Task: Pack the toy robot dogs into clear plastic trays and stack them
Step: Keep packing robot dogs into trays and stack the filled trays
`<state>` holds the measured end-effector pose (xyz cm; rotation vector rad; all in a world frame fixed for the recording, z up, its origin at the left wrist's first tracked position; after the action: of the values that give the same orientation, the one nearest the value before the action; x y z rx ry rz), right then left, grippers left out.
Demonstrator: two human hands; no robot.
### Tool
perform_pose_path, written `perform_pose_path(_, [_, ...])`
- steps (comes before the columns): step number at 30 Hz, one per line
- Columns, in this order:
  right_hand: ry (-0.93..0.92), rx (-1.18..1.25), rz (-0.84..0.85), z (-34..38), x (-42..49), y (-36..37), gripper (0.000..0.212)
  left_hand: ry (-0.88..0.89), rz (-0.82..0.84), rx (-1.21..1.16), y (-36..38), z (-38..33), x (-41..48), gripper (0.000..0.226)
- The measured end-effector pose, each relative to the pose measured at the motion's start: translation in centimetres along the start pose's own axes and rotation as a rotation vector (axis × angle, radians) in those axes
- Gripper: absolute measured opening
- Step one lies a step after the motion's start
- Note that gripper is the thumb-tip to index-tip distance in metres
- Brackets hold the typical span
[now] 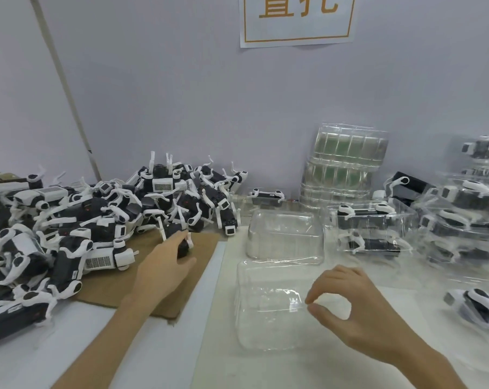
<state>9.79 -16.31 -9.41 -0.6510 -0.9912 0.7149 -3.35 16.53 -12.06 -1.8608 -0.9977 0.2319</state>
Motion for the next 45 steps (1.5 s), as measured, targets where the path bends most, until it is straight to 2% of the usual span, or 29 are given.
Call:
perform_pose_path(2, [-0.005,0.008,-0.057,0.3,0.1,0.0,0.009,-0.032,0.08,-0.018,0.6,0.4,1.7,0.05])
perform_pose_path(4, [0.004,0.011,-0.084,0.3,0.2,0.1,0.006,-0.015,0.12,0.004,1.1,0.6,2.7,0.026])
perform_pose_path(7, [0.018,0.035,-0.094,0.2,0.0,0.6,0.008,-0.016,0.011,-0.019,1.2,0.3,3.4,0.004])
perform_pose_path(13, [0.025,0.085,-0.183,0.4,0.0,0.4,0.008,-0.126,-0.069,0.074,0.8,-0.8,4.2,0.008])
perform_pose_path(15, [0.023,0.089,-0.247,0.4,0.0,-0.1,0.009,-0.183,-0.131,-0.08,0.2,-0.7,4.0,0.009])
perform_pose_path(19, [0.073,0.222,-0.411,0.3,0.1,-0.9,0.01,-0.234,-0.283,-0.67,-1.2,-2.3,2.1,0.016])
perform_pose_path(22, [0.112,0.332,-0.505,0.4,0.1,-1.4,0.013,-0.036,-0.275,-0.944,-2.6,-6.3,-1.3,0.02])
perform_pose_path(24, [0.144,0.482,-0.519,0.4,0.1,-1.5,0.014,0.151,-0.235,-0.989,-3.5,-9.5,-4.0,0.018])
perform_pose_path(27, [0.195,0.754,-0.461,0.3,0.4,-1.6,0.03,0.356,-0.128,-1.05,-4.0,-13.8,-7.4,0.006])
perform_pose_path(31, [0.313,1.03,-0.332,0.1,1.0,-1.1,0.049,0.63,-0.021,-0.867,-2.1,-18.4,-11.6,0.004])
perform_pose_path(33, [0.355,1.128,-0.36,-0.3,0.9,-1.3,0.049,0.8,-0.012,-0.709,-0.7,-19.7,-13.4,0.001])
perform_pose_path(35, [0.371,1.169,-0.418,-0.7,0.7,-1.8,0.043,0.887,-0.015,-0.57,0.4,-20.2,-14.3,0.006])
perform_pose_path(38, [0.38,1.134,-0.473,-1.2,0.6,-2.2,0.044,0.875,0.019,-0.587,0.6,-19.3,-13.6,0.021])
perform_pose_path(41, [0.42,1.069,-0.532,-1.9,0.5,-2.5,0.039,0.831,-0.161,-0.545,0.0,-16.7,-11.9,0.023])
perform_pose_path(43, [0.428,0.986,-0.554,-2.2,0.4,-2.9,0.036,0.663,-0.2,-0.525,0.1,-14.1,-10.3,0.029])
perform_pose_path(45, [0.418,0.903,-0.569,-2.2,0.2,-3.3,0.037,0.44,-0.032,-0.56,1.2,-11.4,-9.0,0.055])
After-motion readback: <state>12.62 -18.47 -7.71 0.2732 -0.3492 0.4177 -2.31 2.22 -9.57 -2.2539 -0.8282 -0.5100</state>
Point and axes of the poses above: each hand's wrist, its own x-axis towards the middle knuckle, its own y-axis out of the palm, z = x × y, the point moved 3 cm from there along x, towards the middle knuckle
